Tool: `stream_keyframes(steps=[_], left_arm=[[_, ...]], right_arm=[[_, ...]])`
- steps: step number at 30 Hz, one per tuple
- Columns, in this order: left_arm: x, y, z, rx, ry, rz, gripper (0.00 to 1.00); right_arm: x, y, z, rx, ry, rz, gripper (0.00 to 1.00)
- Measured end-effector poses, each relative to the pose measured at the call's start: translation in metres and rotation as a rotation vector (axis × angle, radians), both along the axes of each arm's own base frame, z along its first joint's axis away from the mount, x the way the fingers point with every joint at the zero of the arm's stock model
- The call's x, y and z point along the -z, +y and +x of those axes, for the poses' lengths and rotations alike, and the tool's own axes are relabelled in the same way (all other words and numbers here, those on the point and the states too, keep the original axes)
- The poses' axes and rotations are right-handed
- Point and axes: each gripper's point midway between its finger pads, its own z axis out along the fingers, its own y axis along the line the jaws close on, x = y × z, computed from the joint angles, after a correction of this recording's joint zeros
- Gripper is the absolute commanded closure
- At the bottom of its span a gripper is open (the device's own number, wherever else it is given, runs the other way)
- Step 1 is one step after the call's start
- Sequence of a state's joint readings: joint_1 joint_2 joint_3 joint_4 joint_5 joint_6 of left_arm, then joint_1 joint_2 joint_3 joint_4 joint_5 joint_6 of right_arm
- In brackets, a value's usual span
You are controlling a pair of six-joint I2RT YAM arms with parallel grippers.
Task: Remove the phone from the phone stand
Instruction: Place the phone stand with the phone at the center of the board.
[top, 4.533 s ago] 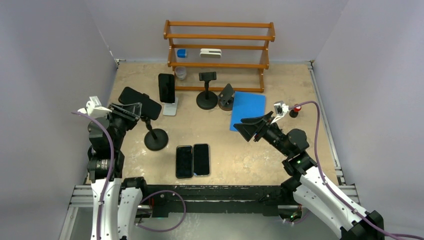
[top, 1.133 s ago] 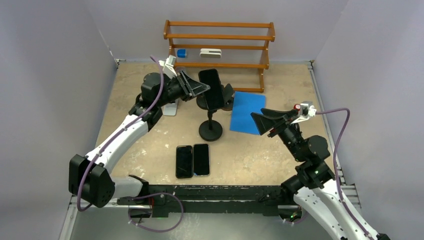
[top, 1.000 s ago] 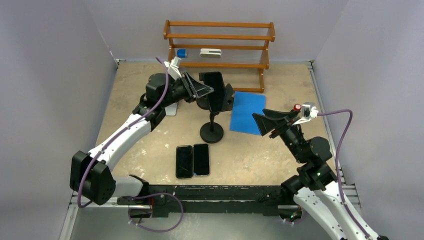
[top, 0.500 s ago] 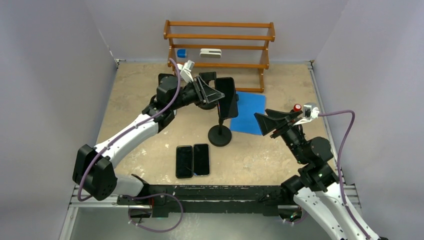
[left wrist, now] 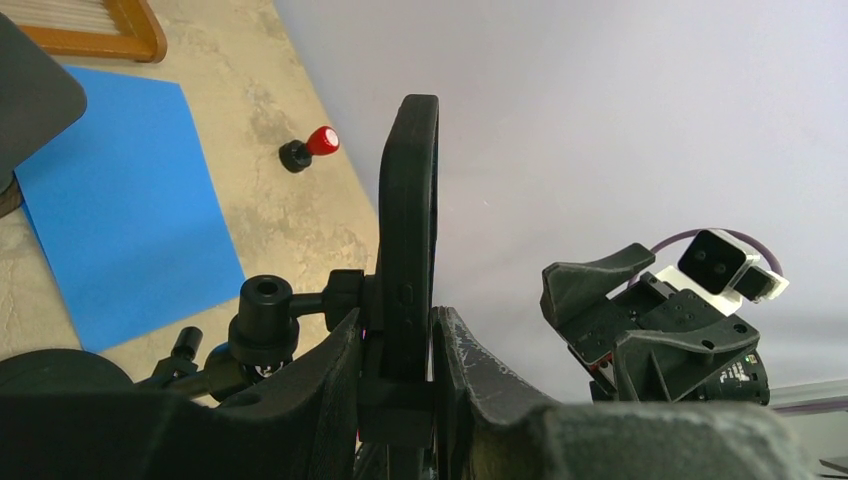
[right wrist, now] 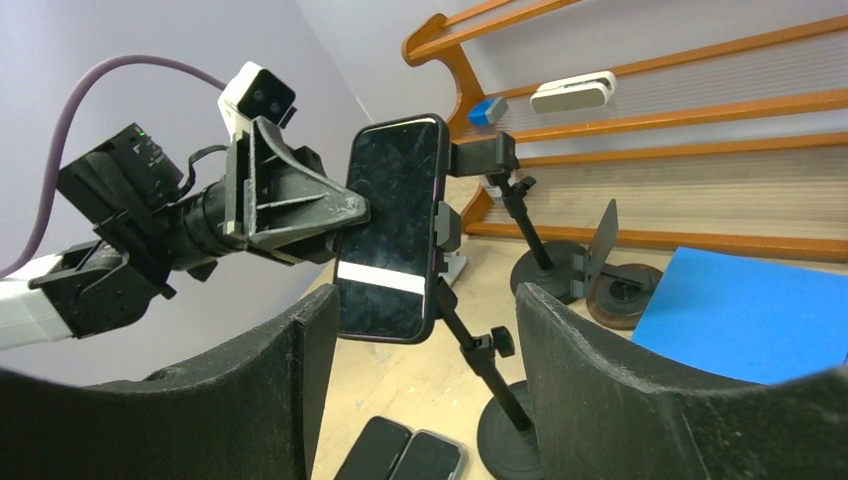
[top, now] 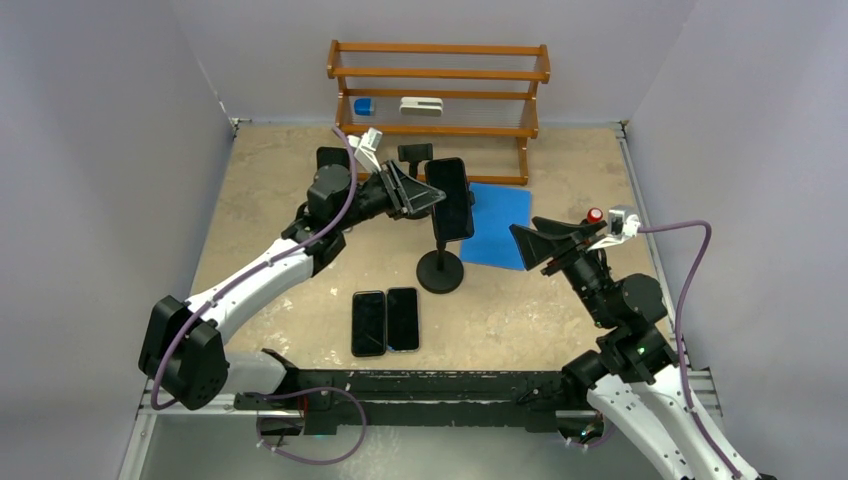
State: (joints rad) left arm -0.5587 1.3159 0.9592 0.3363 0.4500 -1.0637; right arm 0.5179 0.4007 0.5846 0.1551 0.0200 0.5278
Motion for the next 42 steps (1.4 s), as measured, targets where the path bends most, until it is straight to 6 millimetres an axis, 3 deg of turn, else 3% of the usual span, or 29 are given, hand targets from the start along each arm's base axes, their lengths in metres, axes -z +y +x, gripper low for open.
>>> stream_keyframes(steps=[10,18,31,35,39,42], left_arm=[[0.001,-0.001,-0.004,0.02,-0.012,-0.006,0.87],[0.0,-0.001,-0.007,0.03,-0.025,-0.01,0.72],[-0.004,0.002,-0.012,0.037,-0.04,-0.015,0.58],[-0.007,0.003,-0.013,0.036,-0.048,-0.018,0.49],[-0.014,0.007,-0.015,0.017,-0.073,-0.015,0.24],[-0.021,0.014,-0.018,-0.012,-0.092,-0.008,0.18]], right_arm=[[0.0,-0.001,0.005,0.018,0.006,-0.02,0.31],[0.004,0.001,0.008,0.017,0.032,-0.054,0.3],[0.005,0.0,0.008,0.02,0.04,-0.077,0.29],[0.004,0.001,0.009,0.015,0.041,-0.082,0.28],[0.003,0.004,0.01,0.006,0.05,-0.094,0.27],[-0.002,0.007,0.012,-0.001,0.055,-0.099,0.26]])
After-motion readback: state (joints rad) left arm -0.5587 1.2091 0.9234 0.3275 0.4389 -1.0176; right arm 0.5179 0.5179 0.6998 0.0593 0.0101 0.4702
